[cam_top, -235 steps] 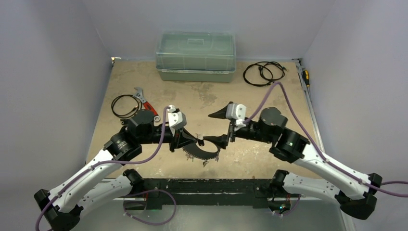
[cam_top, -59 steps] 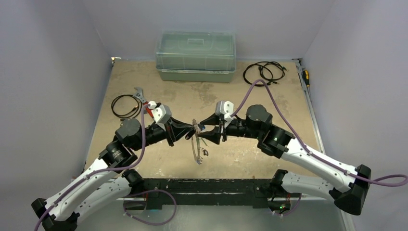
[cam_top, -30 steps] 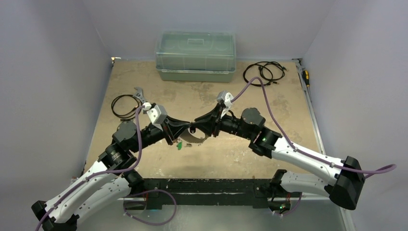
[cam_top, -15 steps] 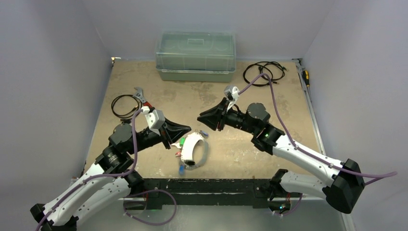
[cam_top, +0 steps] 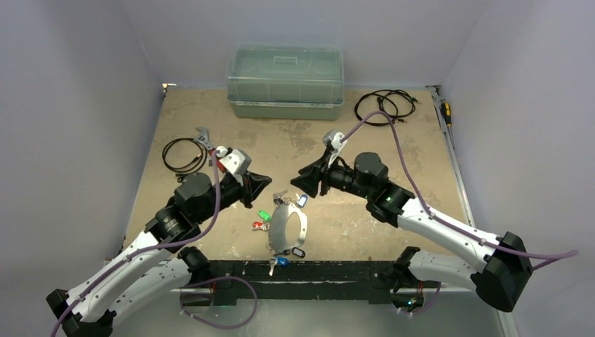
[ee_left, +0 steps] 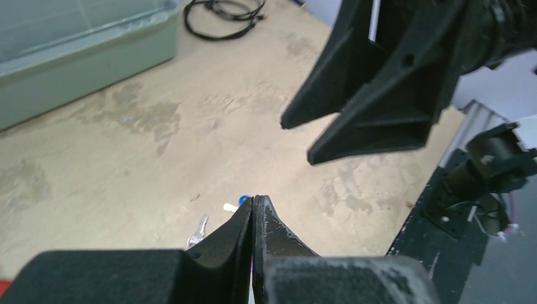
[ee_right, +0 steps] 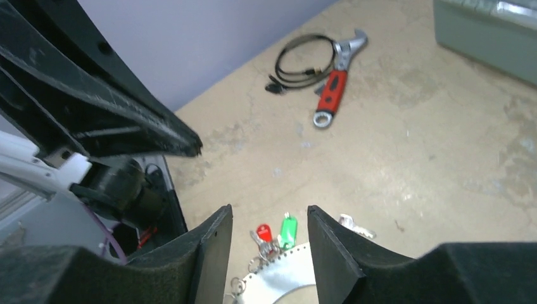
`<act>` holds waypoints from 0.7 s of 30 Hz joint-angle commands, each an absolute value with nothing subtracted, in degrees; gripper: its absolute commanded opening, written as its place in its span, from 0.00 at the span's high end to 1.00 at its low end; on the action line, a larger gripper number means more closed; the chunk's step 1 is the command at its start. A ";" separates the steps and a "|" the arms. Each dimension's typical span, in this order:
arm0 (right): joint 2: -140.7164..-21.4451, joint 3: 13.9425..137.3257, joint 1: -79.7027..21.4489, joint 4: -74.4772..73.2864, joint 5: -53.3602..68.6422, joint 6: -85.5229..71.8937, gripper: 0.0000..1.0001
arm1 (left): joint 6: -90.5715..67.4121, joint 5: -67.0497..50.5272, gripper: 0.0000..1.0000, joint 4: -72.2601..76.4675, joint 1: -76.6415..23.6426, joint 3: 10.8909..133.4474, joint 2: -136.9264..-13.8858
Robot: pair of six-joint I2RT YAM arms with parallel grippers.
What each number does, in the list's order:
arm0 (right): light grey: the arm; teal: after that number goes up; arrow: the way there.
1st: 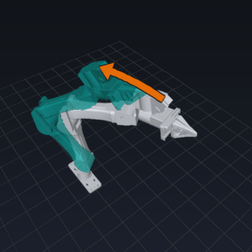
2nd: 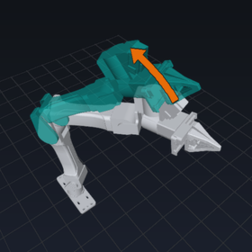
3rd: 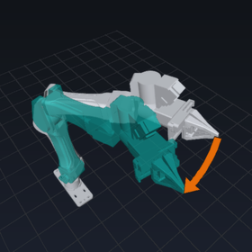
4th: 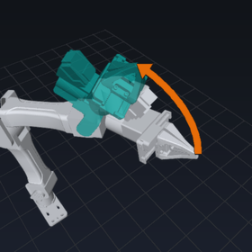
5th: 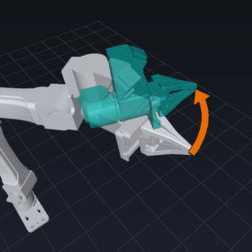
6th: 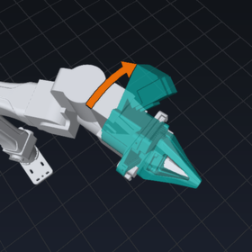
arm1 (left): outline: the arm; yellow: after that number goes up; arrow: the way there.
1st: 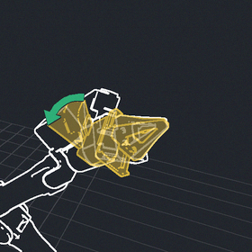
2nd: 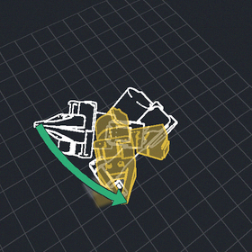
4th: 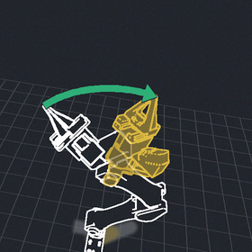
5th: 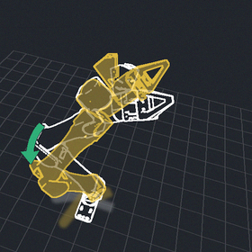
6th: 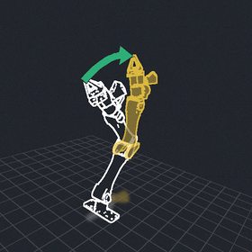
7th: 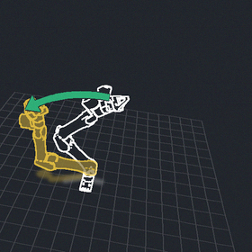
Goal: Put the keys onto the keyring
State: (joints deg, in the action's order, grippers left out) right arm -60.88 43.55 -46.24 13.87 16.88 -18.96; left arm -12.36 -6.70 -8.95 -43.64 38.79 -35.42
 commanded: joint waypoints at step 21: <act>-80.68 36.58 -67.12 13.88 17.23 -14.82 0.57 | -8.44 5.44 0.44 -19.86 -43.80 41.66 -39.56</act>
State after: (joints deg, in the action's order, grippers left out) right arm -77.91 35.99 -66.74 8.95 14.83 -16.43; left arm -8.34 2.79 -20.29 -43.64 41.65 -41.98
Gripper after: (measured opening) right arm 0.449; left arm 0.562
